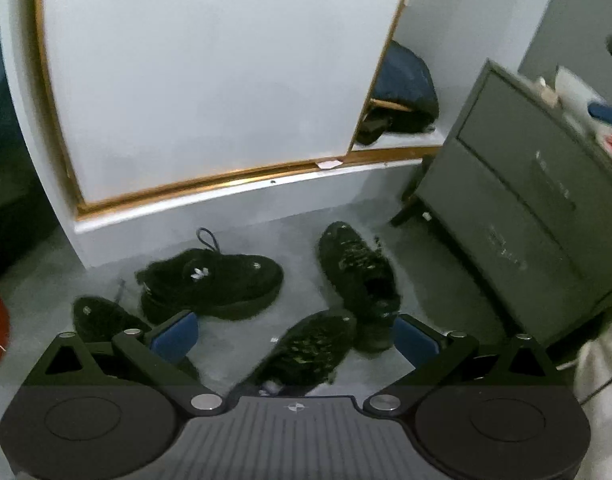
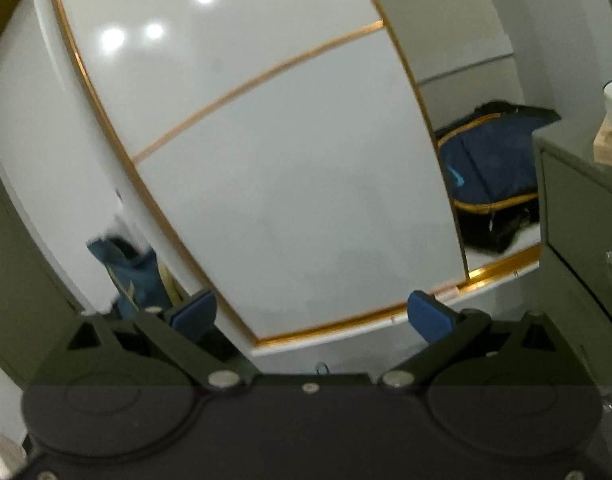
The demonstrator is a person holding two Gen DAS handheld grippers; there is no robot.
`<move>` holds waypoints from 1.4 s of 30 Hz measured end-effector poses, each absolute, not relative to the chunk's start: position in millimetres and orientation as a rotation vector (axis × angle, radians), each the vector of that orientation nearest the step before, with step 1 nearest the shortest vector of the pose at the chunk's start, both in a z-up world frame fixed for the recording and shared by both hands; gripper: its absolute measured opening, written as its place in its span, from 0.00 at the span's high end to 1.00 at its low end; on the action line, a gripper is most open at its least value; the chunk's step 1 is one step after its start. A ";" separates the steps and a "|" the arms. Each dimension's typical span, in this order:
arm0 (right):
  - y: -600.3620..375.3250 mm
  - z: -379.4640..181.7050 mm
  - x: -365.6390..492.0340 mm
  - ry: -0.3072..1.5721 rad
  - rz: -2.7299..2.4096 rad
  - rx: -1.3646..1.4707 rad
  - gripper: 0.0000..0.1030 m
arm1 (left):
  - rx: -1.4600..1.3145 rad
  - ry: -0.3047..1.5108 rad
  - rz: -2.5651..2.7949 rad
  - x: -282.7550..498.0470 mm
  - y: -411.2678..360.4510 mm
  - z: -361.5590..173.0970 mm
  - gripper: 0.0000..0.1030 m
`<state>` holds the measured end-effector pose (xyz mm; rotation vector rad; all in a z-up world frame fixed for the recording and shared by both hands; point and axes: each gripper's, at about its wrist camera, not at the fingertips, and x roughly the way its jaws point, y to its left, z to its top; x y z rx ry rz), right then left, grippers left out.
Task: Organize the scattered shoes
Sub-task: 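Raise the left tool and move it over the black sneakers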
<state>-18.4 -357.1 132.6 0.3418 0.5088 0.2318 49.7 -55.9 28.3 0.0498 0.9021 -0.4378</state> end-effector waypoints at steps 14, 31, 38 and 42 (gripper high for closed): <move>-354.7 115.0 -9.2 0.540 0.252 0.383 0.00 | -0.132 0.885 -0.361 56.8 -55.0 37.5 0.00; -350.4 80.5 17.4 0.608 0.010 0.247 0.00 | -0.136 0.975 -0.127 74.0 -59.7 20.7 0.00; -346.2 63.3 28.0 0.648 0.003 0.172 0.00 | -0.027 1.032 -0.148 77.6 -81.9 -13.1 0.00; -343.6 43.2 39.1 0.657 -0.003 0.099 0.00 | 0.063 1.103 -0.187 79.9 -99.0 -40.8 0.00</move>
